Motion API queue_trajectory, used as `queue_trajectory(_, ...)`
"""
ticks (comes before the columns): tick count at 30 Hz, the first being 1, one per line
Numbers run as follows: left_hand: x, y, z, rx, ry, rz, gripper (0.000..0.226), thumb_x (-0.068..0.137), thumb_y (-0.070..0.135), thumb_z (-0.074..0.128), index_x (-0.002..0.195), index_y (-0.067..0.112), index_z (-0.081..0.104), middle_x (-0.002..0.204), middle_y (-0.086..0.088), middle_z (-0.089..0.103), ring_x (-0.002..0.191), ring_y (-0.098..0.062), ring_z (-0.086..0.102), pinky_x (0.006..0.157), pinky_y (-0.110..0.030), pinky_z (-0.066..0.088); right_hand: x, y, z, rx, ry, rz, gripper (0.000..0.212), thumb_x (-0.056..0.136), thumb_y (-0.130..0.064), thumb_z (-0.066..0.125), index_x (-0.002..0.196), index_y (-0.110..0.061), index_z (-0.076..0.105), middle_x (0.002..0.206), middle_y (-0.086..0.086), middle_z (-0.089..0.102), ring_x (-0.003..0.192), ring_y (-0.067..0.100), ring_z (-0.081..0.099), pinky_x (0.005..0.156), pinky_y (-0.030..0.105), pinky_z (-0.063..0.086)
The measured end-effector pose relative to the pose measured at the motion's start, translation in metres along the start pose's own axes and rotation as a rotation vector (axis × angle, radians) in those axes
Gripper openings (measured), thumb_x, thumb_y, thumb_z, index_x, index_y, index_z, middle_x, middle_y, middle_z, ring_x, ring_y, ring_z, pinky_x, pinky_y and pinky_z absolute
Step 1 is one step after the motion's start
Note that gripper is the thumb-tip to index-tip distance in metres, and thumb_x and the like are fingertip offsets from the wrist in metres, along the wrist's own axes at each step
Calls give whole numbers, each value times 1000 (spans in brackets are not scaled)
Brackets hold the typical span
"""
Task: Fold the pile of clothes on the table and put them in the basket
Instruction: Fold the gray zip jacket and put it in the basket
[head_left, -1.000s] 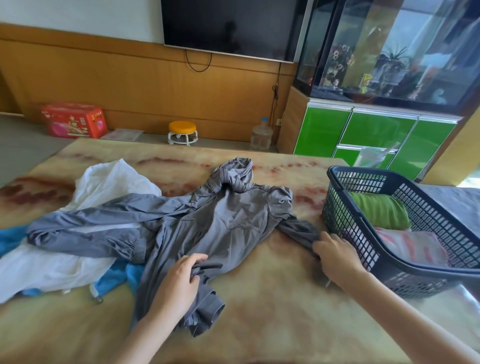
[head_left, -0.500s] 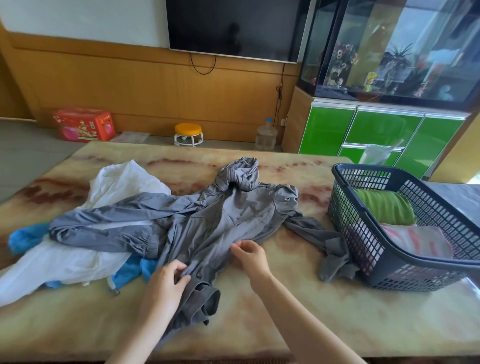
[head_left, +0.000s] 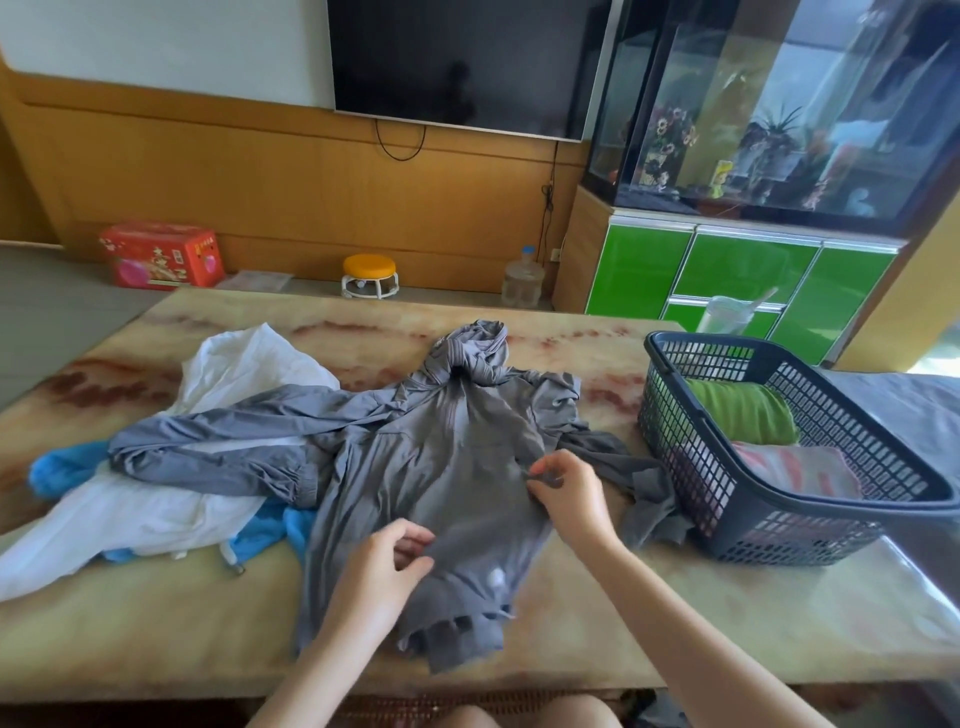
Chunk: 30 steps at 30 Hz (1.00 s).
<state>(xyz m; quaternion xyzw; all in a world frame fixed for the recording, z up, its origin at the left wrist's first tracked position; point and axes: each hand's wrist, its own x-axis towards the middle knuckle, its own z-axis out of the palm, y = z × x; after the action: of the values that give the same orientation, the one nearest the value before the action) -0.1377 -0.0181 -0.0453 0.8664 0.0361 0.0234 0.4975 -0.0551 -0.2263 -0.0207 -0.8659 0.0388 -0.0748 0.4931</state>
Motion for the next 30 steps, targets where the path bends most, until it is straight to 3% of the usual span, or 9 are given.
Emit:
queue_trajectory(4,-12,5,34,129,-34,163,25,79,10,70,89,31,62,90,12,61,86,-3,57,77,-9,40,7,17,-53,-197,155,-47,16,77,-7,72,88,-12,62,97,3,53,89,21,56,77,27,42)
queue_trajectory(6,-17,3,44,268,-57,261,31,85,21,66,114,28,60,114,11,55,111,-1,46,92,-9,28,3,32,-67,-256,59,70,42,78,-22,76,113,-12,57,113,5,47,97,20,53,88,33,45)
queue_trajectory(10,-21,-4,46,532,-115,238,47,94,31,52,139,36,39,149,12,29,144,-10,11,117,-37,6,-15,75,-68,-471,-174,261,85,77,-38,75,144,-12,29,140,14,37,127,31,39,104,38,35)
queue_trajectory(16,-16,-30,17,754,-140,40,64,92,58,37,148,40,13,157,8,12,146,-19,-1,115,-52,2,-31,89,-64,-621,-149,168,59,81,-29,70,133,-19,43,127,5,56,115,27,52,91,33,45)
queue_trajectory(20,-20,-48,-6,686,-284,-2,104,60,94,16,148,39,14,156,16,11,144,-6,6,116,-47,2,-27,84,-80,-565,-110,155,41,82,-27,69,121,-19,57,117,3,64,104,25,60,84,33,49)
queue_trajectory(22,-24,-51,-13,667,-239,38,89,75,77,43,148,39,6,156,15,9,144,-5,5,117,-46,1,-25,79,-88,-472,-41,141,39,84,-23,68,121,-18,58,116,5,64,104,25,59,84,33,49)
queue_trajectory(25,-31,-50,-13,677,-224,143,90,78,61,60,148,38,9,153,17,10,145,-7,5,117,-44,1,-31,74,-87,-698,-4,8,50,86,-31,64,133,-25,47,128,2,50,116,24,46,94,36,43)
queue_trajectory(28,-33,-55,-8,614,-97,286,69,71,41,77,131,33,45,137,14,39,131,-18,37,110,-38,25,-47,67,-72,-657,-170,-191,57,84,-42,65,135,-25,48,133,-4,46,124,20,37,103,31,32)
queue_trajectory(30,-31,-62,-9,551,-17,371,51,60,29,86,102,33,57,107,15,53,104,-13,54,89,-23,38,-62,68,-57,-657,-335,-324,65,77,-59,59,133,-27,51,132,-7,47,123,16,40,104,29,34)
